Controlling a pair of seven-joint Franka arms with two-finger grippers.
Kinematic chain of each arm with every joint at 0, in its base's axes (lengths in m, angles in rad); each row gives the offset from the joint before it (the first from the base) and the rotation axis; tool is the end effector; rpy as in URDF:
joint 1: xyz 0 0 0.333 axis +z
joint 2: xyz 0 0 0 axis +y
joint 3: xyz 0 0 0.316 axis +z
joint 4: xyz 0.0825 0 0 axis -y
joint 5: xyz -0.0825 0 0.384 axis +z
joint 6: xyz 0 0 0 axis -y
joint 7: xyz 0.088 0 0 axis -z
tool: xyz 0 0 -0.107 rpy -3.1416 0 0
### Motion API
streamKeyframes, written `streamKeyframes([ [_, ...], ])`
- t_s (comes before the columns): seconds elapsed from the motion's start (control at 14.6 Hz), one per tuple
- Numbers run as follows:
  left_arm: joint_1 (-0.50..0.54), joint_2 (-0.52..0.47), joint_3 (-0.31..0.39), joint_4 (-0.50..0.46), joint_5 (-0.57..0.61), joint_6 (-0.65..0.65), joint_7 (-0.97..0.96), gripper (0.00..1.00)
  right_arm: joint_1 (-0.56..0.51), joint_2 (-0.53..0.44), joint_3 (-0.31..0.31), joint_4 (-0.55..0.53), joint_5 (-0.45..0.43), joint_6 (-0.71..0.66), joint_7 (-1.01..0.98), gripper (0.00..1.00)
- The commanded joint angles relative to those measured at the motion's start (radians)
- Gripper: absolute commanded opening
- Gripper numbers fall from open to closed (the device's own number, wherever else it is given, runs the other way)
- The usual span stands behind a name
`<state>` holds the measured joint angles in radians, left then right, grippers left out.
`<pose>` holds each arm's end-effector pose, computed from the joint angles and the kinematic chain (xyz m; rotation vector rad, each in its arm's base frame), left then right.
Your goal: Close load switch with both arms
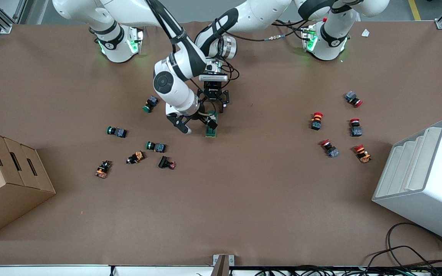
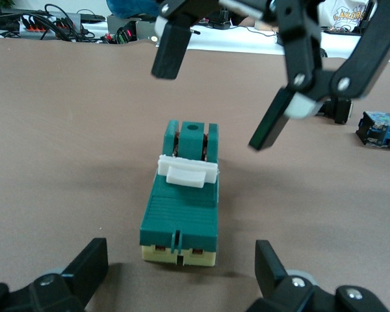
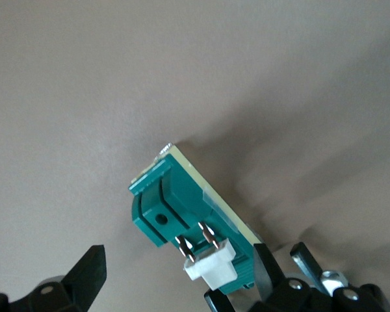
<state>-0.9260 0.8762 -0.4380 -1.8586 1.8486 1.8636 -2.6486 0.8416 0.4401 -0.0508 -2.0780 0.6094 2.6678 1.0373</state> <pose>0.1977 -0.5679 0.0732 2.5989 0.0271 1.6252 0.4330 0.4145 0.2251 -2.6323 1.0589 0.2036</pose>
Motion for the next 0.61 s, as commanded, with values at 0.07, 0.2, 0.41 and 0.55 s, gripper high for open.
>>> streamKeyframes([
  [0.07,-0.007,0.006,0.005,0.01,0.018,-0.011,0.018,1.0,0.048,-0.006,-0.011,-0.031,0.056,0.04,0.009,1.0],
  [0.2,-0.007,0.009,0.004,0.01,0.015,-0.011,0.045,1.0,0.057,0.008,-0.011,-0.03,0.064,0.063,0.009,1.0],
  [0.41,-0.016,0.032,0.004,0.012,0.015,-0.011,0.076,1.0,0.074,0.022,-0.011,-0.027,0.064,0.095,0.006,1.0],
  [0.55,-0.017,0.035,0.005,0.012,0.015,-0.011,0.079,1.0,0.079,0.026,-0.011,-0.022,0.064,0.104,0.003,1.0],
])
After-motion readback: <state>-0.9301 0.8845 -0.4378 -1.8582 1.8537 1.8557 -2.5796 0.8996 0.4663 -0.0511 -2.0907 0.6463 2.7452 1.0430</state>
